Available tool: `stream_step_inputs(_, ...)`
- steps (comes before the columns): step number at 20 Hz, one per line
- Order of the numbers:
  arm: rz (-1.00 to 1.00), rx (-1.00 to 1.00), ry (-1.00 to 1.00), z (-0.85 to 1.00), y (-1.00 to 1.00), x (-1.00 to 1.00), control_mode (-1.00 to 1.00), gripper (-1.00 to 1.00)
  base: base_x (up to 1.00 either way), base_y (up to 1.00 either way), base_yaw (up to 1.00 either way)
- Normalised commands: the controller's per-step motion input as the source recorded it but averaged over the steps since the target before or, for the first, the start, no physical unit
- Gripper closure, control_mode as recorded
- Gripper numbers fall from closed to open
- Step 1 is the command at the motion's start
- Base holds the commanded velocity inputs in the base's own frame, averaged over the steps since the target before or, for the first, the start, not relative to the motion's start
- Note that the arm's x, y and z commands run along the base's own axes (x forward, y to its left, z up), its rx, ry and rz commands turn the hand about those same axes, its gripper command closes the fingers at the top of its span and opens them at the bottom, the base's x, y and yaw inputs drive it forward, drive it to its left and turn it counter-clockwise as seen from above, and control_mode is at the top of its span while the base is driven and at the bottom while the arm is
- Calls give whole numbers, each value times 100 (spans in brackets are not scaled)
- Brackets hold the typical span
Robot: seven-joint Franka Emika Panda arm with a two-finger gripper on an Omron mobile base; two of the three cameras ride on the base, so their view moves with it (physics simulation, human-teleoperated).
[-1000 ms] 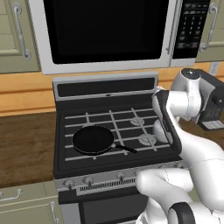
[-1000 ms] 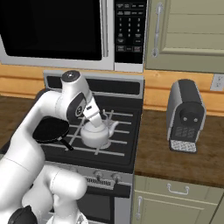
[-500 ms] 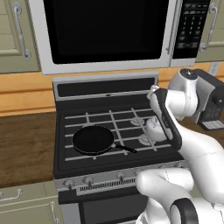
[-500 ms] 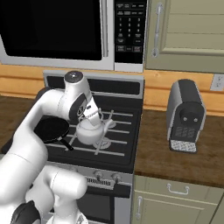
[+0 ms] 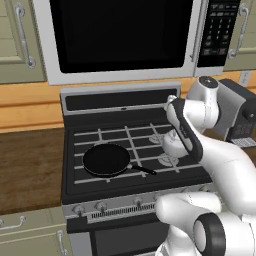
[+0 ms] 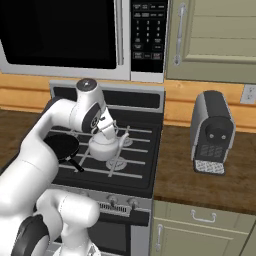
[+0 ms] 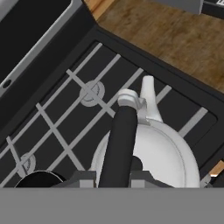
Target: Pick the kettle from the counter and place it on a stove burner. Then turn the burner on.
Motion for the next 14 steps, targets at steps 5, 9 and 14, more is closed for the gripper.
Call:
stream_step_inputs(5,0,0,0,-2,0,0,-100,100,0,0,0)
stream_step_inputs(9,0,0,0,-3,-5,0,-100,100,0,0,0)
stream_step_inputs(14,0,0,0,0,-22,0,-100,100,0,0,0)
